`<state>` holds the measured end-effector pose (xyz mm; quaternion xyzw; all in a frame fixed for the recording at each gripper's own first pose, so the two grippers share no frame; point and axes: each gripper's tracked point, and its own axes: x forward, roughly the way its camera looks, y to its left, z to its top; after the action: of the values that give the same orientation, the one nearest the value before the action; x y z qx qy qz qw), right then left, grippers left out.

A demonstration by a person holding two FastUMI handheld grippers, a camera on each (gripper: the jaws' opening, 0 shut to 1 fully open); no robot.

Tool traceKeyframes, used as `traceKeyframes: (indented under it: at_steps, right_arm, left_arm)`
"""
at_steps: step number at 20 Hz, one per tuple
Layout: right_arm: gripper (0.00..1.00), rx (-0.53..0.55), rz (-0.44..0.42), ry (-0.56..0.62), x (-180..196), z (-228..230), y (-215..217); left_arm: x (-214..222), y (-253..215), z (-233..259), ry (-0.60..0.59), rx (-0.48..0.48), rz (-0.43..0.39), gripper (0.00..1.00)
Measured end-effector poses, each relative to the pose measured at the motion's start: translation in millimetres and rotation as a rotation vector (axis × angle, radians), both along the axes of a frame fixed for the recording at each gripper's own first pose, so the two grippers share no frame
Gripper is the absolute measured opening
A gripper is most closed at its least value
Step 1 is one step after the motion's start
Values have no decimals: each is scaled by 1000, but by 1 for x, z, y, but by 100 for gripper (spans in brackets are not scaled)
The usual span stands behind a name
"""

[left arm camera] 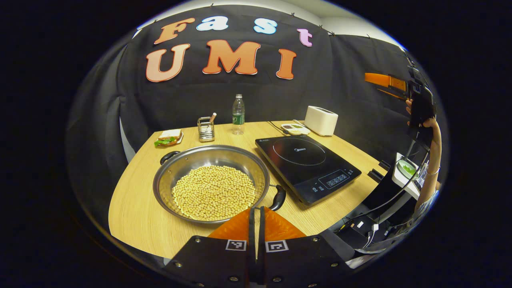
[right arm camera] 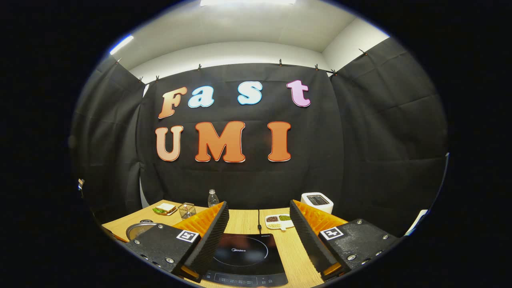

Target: First push the handle of the pot to place it horizontally, then grasp the pot with both hands and set it on the induction cooktop.

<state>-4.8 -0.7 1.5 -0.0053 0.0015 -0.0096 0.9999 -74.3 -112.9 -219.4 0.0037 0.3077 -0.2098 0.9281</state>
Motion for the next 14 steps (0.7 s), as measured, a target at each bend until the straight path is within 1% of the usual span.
traceKeyframes:
  at_steps: [6, 14]
  right_arm:
    - [94, 2, 1, 2, -1, -2, -1]
    - [95, 15, -11, 10, -1, -8, -11]
  left_arm:
    - [-15, -10, -35, 94, 22, -28, 2]
    - [-9, -18, -60, 130, 53, -21, 3]
